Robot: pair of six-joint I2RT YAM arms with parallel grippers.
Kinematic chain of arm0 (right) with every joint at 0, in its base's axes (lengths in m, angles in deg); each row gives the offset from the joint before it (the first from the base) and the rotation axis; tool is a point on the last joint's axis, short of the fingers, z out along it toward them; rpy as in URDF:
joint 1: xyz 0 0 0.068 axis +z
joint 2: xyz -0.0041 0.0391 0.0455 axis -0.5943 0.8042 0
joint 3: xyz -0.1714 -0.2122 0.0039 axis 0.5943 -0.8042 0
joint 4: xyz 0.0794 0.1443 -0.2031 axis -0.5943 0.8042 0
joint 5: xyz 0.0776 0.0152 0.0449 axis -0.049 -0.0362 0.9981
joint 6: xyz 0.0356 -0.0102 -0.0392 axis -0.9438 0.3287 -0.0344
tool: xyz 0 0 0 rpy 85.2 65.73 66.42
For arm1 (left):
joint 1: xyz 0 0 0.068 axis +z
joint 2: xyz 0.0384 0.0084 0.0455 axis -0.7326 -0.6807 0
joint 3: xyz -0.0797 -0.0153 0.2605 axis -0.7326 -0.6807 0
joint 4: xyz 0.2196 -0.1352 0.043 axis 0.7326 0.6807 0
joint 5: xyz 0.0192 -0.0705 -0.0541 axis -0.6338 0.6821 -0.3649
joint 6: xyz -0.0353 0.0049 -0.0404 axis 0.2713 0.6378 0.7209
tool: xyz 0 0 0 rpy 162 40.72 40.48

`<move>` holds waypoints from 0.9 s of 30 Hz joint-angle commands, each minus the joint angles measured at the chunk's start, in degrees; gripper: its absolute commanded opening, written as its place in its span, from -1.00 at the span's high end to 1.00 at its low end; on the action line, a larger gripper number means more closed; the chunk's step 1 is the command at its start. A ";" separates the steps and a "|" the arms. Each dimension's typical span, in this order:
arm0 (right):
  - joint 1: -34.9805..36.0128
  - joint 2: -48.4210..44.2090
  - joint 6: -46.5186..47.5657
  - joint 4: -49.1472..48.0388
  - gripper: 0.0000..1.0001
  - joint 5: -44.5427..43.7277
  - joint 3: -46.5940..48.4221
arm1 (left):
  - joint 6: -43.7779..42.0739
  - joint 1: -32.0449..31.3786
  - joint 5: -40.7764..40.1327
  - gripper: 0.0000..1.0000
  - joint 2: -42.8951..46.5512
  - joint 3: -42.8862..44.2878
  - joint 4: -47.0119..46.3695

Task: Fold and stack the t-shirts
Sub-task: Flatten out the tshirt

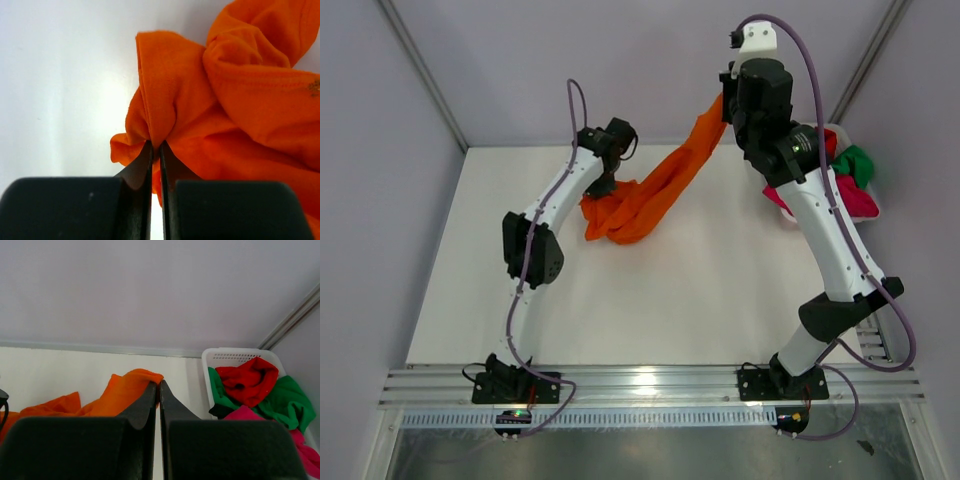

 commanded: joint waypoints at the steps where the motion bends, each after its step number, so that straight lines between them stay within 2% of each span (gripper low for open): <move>1: -0.39 -1.18 2.20 -4.82 0.93 -3.90 1.91 | -2.25 1.51 -10.10 1.00 1.54 5.92 14.47; 4: -0.74 -1.88 2.91 -6.05 0.94 -6.10 2.97 | -2.52 3.61 -14.14 1.00 3.37 7.51 15.62; 10: -1.70 -3.63 2.65 -7.46 0.94 -11.20 2.54 | 3.71 9.85 -23.11 0.95 8.03 6.19 16.32; 14: -1.70 -5.21 2.73 -9.30 0.94 -14.45 2.10 | 6.44 10.56 -26.19 0.88 9.71 4.97 16.24; 21: -1.70 -7.94 4.66 -12.12 0.94 -17.36 0.95 | 7.06 10.65 -28.40 0.82 10.32 5.05 17.02; 27: -1.70 -10.57 2.91 -11.42 0.93 -16.22 1.92 | 6.09 10.65 -24.28 0.84 11.46 6.72 17.37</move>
